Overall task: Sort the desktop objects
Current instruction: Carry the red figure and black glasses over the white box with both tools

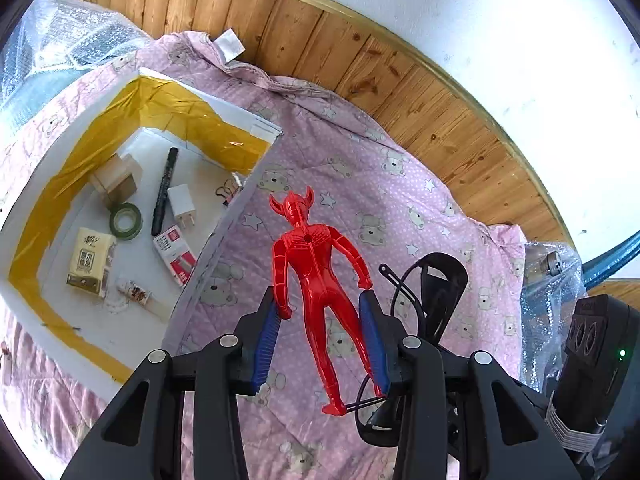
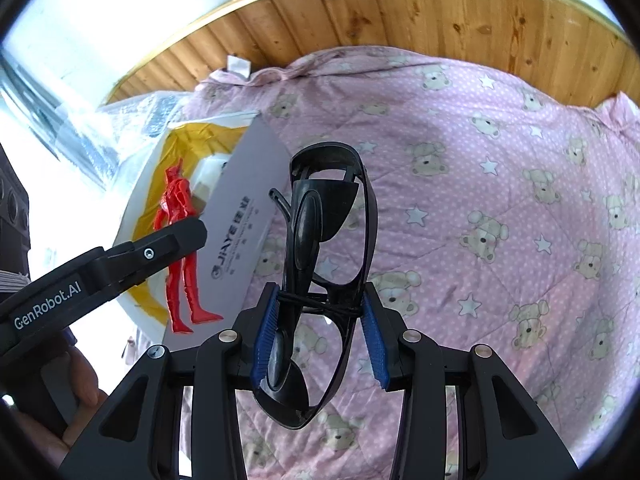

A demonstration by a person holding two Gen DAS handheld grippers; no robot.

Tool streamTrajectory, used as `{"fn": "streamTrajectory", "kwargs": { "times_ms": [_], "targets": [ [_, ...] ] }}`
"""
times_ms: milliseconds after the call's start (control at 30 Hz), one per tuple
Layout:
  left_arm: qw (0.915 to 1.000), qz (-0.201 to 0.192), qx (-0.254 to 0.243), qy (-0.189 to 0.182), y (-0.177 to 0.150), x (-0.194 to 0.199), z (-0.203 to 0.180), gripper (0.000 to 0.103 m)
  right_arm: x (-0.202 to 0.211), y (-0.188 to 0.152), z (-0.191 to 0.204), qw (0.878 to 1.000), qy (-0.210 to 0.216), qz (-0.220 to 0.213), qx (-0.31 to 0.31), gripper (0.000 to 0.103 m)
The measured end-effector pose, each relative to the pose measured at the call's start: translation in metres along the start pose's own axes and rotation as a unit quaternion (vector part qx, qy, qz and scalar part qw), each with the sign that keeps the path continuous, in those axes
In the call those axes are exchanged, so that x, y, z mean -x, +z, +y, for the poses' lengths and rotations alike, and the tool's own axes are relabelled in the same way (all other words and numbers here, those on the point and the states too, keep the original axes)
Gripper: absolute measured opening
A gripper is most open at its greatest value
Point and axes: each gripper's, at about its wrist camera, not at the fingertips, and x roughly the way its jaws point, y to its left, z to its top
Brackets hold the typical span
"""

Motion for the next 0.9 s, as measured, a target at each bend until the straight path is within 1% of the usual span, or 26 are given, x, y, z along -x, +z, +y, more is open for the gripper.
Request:
{"fn": "streamTrajectory", "kwargs": {
  "times_ms": [300,533,900],
  "targets": [
    [0.9998,-0.017,0.009,-0.007,-0.013,0.029,0.012,0.041,0.014,-0.007,0.026,1.000,-0.001,-0.009,0.028,0.042],
    [0.9990,-0.033,0.026,-0.012,-0.020,0.053,0.031,0.041,0.021,-0.014,0.050,0.999,0.002,-0.014,0.050,0.042],
    [0.9975,-0.046,0.052,-0.015,-0.032,0.076,0.059,0.041,0.025,-0.023,0.086,0.997,0.007,-0.014,0.076,0.042]
  ]
}}
